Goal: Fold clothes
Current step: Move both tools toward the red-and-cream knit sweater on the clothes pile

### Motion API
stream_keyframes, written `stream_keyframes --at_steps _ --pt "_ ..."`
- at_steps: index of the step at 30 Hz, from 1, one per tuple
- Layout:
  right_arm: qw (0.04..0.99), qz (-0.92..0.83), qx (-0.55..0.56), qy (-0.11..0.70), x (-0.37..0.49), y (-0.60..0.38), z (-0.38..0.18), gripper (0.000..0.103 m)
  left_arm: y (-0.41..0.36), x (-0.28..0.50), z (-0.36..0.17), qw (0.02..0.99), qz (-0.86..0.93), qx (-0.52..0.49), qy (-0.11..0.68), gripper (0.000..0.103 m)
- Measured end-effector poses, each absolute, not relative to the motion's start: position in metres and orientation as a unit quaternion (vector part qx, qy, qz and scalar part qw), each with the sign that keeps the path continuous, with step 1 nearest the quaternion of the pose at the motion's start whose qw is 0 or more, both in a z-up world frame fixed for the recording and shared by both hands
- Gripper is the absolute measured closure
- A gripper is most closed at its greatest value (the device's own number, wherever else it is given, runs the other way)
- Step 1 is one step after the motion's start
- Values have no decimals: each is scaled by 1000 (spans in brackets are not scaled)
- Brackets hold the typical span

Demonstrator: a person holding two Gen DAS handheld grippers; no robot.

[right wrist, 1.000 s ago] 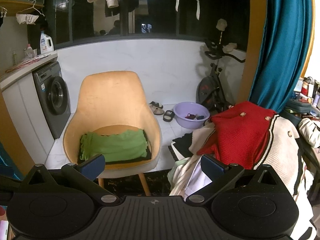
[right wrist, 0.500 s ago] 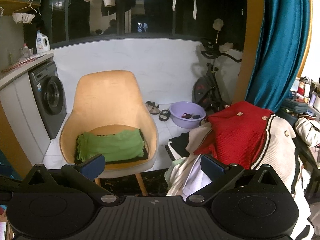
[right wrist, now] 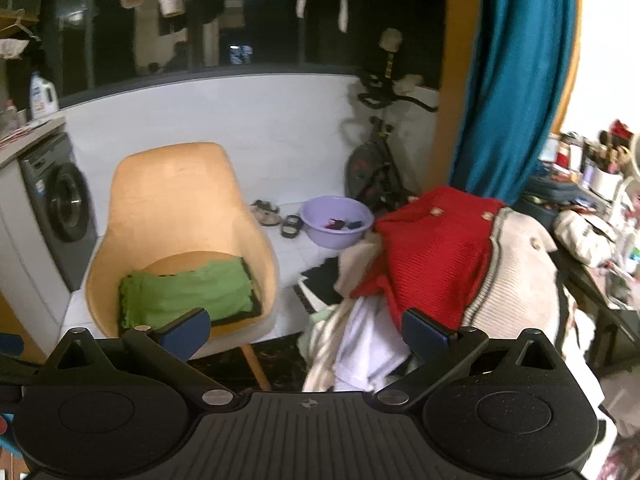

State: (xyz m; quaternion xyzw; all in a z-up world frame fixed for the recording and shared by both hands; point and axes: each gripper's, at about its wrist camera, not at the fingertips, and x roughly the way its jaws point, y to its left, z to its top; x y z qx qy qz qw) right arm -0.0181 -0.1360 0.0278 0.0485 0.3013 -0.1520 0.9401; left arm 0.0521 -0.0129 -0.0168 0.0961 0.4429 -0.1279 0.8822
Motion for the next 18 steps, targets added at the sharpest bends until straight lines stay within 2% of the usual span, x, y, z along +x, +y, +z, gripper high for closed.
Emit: stream_keyframes --at_steps 8,18 --pt "910 -260 98 309 -58 -168 13 1 -67 40 -26 857 -231 150 436 1" --pt "840 -418 167 303 -155 -210 -7 1 -145 -8 -34 800 -371 222 415 1"
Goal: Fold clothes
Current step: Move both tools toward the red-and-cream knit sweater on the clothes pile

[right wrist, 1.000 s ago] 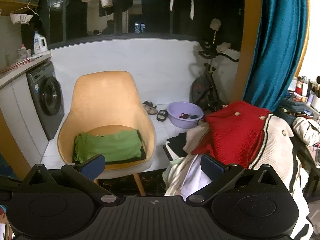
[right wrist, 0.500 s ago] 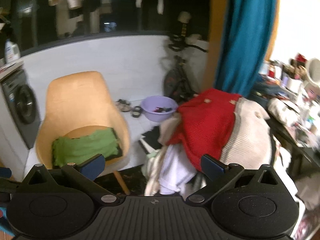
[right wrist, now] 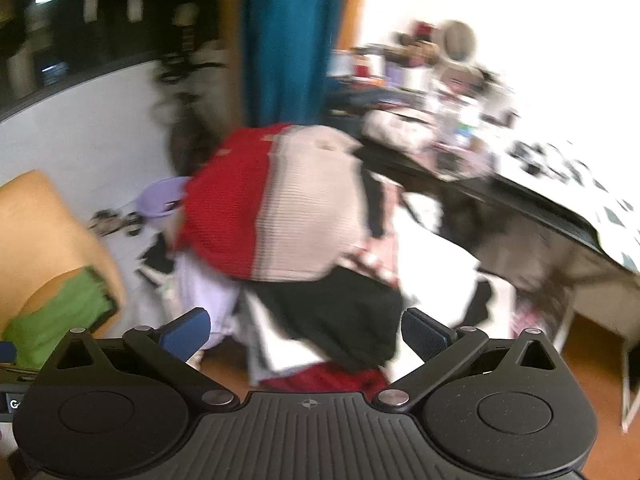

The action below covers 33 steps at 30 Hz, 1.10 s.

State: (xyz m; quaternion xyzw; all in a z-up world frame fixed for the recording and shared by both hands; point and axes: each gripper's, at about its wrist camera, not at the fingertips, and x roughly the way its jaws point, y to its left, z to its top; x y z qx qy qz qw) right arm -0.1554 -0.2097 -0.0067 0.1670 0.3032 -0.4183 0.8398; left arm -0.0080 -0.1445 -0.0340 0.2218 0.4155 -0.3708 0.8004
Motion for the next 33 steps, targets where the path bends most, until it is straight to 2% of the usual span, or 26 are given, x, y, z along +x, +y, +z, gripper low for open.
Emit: stream_keyframes --at_steps 6,20,24,33 --pt "800 -482 198 298 -204 -224 -14 1 -178 -31 -37 774 -413 247 411 1" --pt "768 -516 240 295 -253 -274 -36 1 -247 -63 -42 749 -456 275 394 1" --pt "777 -514 236 277 -266 -305 -41 1 -266 -57 -24 778 -460 243 353 1" --pt "801 -508 214 234 -283 -397 -42 1 -327 -21 -1 803 -442 224 331 1"
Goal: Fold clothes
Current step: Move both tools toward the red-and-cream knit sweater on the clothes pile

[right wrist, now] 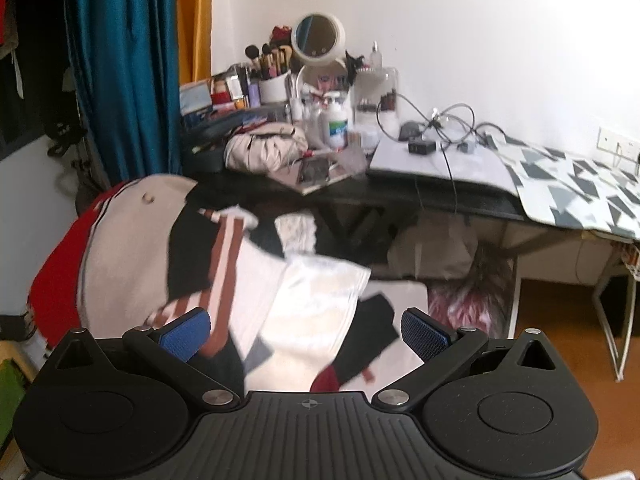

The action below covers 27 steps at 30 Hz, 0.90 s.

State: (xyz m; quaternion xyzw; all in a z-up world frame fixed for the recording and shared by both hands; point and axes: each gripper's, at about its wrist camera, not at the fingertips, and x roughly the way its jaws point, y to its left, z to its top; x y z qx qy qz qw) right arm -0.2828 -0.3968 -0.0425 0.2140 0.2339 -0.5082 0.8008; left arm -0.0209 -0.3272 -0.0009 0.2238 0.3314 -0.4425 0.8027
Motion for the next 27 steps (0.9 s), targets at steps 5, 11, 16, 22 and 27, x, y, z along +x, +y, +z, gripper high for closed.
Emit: stream_keyframes --at_steps 5,11,16,22,27 --pt "807 -509 187 233 -277 -448 -45 1 -347 -6 0 807 -426 219 346 1" --pt "809 -501 194 239 -265 -486 -63 1 -352 5 -15 811 -406 228 354 1" --pt "795 -499 226 259 -245 -493 -87 1 -348 23 -34 807 -406 231 362 1" --pt "780 -509 226 286 -194 -488 -103 1 -331 82 -60 794 -421 192 395 1" --pt "746 -550 227 299 -130 -483 -100 1 -317 151 -74 784 -442 181 395 1"
